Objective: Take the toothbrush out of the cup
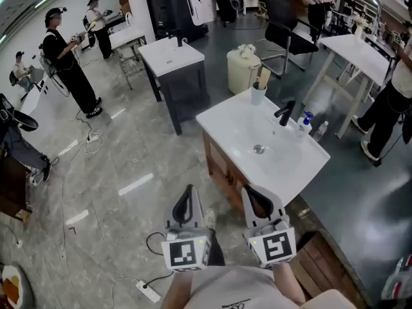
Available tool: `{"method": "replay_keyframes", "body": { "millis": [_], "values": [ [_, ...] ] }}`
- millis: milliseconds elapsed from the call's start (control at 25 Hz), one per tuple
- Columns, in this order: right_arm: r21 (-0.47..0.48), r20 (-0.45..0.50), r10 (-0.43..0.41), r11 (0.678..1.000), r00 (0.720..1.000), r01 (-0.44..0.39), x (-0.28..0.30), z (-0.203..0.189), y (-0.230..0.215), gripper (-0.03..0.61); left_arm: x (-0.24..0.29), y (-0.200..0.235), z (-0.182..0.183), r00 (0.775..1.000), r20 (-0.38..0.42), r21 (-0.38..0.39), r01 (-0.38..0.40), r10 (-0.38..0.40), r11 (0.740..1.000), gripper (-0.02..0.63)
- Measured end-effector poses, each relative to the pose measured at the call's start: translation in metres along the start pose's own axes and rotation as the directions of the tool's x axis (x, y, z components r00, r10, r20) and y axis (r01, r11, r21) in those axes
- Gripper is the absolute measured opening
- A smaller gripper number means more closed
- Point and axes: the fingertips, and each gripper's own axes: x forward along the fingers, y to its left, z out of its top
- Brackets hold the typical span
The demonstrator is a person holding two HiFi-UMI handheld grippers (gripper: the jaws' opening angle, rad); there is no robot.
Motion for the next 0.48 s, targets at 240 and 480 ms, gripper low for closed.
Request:
{"method": "replay_keyframes", "body": {
  "millis": [240, 480],
  "values": [
    [0.009, 0.029, -0.051, 0.999, 0.998, 0.051, 0.082, 0.008, -0.035, 0.011, 0.084, 0.033, 0.001, 0.999, 0.009, -0.007, 0.048, -0.048, 0.999, 0.015],
    [0.040, -0.007, -0.093, 0.995, 0.996, 0.094, 0.173, 0.005, -0.063, 0.011, 0.169, 0.077, 0.018, 0.995, 0.033, -0.031, 0.091, -0.090, 0.995, 0.015]
  ]
}}
